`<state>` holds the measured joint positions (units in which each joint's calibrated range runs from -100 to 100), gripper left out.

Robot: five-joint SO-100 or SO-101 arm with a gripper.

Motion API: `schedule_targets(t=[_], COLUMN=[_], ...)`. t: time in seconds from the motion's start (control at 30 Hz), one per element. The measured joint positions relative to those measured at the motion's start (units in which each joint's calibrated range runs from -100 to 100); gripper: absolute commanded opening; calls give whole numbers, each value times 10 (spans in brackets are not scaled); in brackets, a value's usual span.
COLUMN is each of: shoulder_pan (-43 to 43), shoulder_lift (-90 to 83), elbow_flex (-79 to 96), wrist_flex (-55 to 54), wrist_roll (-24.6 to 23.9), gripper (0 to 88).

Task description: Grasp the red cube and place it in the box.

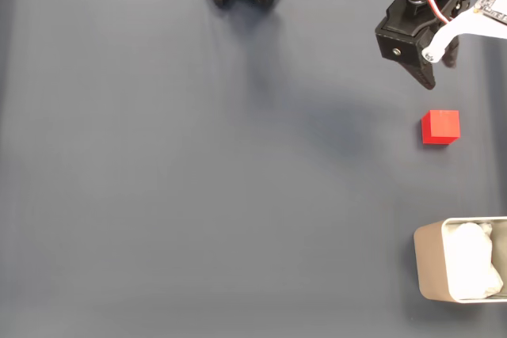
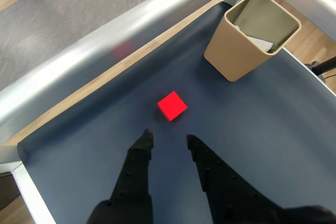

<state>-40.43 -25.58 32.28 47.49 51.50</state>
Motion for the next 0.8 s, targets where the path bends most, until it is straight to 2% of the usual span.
schedule_targets(t=[0.3,0.63,0.8], shoulder_pan=[13,32,43], shoulder_lift=[0,0,0], elbow_flex=[52,139,174], wrist_flex=[-92,-190,-234], wrist_roll=[0,0,16], gripper=[351,406,419])
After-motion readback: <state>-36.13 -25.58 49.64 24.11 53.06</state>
